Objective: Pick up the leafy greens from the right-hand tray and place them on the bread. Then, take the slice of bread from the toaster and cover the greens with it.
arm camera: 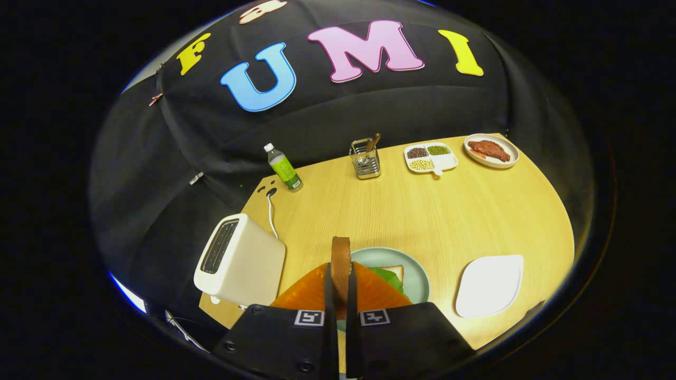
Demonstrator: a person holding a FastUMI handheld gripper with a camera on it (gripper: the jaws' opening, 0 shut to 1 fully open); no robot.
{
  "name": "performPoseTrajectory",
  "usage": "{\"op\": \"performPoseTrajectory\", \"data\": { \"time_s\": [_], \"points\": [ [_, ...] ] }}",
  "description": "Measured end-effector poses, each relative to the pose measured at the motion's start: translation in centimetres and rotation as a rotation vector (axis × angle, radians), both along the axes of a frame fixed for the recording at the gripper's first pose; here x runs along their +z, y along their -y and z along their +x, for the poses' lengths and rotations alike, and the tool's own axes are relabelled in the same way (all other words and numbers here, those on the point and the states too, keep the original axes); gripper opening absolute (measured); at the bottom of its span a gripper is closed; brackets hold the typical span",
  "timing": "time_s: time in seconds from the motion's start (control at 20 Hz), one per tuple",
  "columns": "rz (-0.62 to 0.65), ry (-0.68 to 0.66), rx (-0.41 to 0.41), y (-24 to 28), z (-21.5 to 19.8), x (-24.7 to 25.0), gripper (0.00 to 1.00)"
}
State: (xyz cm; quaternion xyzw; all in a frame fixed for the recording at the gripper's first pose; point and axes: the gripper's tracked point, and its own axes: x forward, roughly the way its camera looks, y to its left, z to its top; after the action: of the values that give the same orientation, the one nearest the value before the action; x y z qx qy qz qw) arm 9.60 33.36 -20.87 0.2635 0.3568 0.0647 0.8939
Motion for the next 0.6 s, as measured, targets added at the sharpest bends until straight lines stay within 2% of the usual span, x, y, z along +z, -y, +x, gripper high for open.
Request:
{"op": "performPoseTrajectory", "data": {
  "time_s": [0.1,0.35,0.45,0.6],
  "points": [
    [0.040,-0.011,0.004,-1.4,0.4,-0.8,0.10],
    [0.066,-0.078,-0.062,-0.6,1.1,-5.6,0.10],
    [0.003,-0.118,-0.107,2.0,0.4,-7.8,0.10],
    [-0.062,-0.189,-0.094,3.0,-0.7,-11.1,0.11]
  ]
}}
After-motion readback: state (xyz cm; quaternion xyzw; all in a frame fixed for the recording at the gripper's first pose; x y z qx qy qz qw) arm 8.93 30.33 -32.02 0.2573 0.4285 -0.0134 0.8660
